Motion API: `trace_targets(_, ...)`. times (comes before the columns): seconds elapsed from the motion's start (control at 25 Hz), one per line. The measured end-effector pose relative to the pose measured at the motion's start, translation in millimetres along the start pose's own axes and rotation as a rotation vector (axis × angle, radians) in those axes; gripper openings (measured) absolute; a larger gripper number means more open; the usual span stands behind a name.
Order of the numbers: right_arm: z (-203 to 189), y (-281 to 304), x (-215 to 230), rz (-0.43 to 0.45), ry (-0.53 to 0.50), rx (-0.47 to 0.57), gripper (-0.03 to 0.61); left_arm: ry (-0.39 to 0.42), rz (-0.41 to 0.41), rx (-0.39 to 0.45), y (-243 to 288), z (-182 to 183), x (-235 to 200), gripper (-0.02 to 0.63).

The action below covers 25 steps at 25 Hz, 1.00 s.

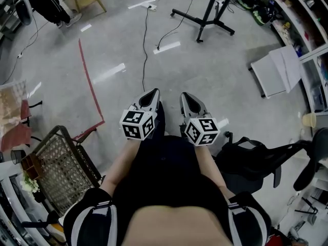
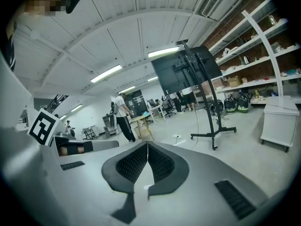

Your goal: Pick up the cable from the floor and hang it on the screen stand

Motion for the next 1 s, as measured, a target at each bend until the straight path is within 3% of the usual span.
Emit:
trace_targets(0.52,31,59,24,-0.023,0.000,0.027,0.021,0.003,-0.010,-0.014,45,23,-33,0.003)
trace_targets(1.0,81,159,41,-0.069,0.021,0.006,0.021,-0.003,-0.026,0.006,106,89,-106,0.003)
Point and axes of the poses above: the fingertips, and each gripper's own axes: y forward along the fingers, x to its right, z out of its top, the point moved 1 cm from there along -y, backward along the fingers, and after that the axes turned 8 degrees about -z, right-handed, at the moved point
